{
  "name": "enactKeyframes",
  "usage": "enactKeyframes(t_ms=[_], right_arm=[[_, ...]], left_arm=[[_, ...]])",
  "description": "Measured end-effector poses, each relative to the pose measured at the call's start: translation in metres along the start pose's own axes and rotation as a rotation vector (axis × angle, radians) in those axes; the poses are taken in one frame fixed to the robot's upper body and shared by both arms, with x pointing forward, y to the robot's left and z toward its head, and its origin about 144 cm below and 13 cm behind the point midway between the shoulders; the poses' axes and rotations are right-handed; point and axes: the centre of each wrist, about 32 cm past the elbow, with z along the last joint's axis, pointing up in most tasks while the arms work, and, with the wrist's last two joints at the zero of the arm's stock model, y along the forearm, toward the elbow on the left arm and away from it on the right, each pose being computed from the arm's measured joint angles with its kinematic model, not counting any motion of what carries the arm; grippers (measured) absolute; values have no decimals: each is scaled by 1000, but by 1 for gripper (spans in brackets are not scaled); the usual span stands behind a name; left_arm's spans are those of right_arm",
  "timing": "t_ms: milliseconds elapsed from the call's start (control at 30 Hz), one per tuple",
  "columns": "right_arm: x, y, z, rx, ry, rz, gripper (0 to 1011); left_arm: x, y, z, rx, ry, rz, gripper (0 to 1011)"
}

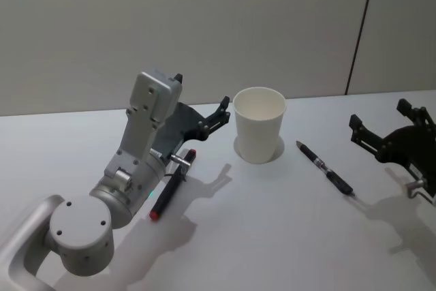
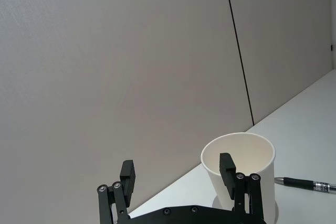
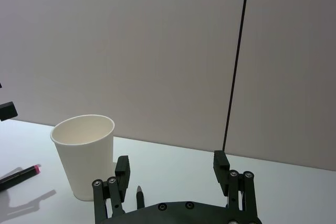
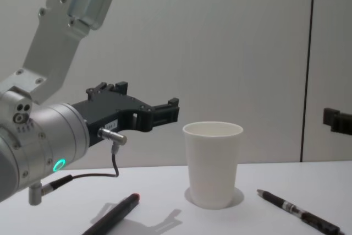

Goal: Place the pen into the pen holder.

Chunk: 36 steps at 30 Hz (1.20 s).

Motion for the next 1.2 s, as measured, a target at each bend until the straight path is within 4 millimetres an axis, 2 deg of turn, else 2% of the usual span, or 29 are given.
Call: enactKeyframes(t_ms=[300, 567, 867, 1200], right_arm=[[0, -6, 9, -23, 7, -12, 1001], [0, -4, 17, -73, 10, -26, 1001], [0, 11, 28, -173, -8, -33, 1001], [-5, 30, 30, -275, -16, -17, 1002]], left_arm=[[0, 0, 0, 0, 0, 0, 1001], [0, 0, 0, 0, 0, 0, 1001], [0, 0, 0, 0, 0, 0, 1001], [0, 0, 0, 0, 0, 0, 1001]])
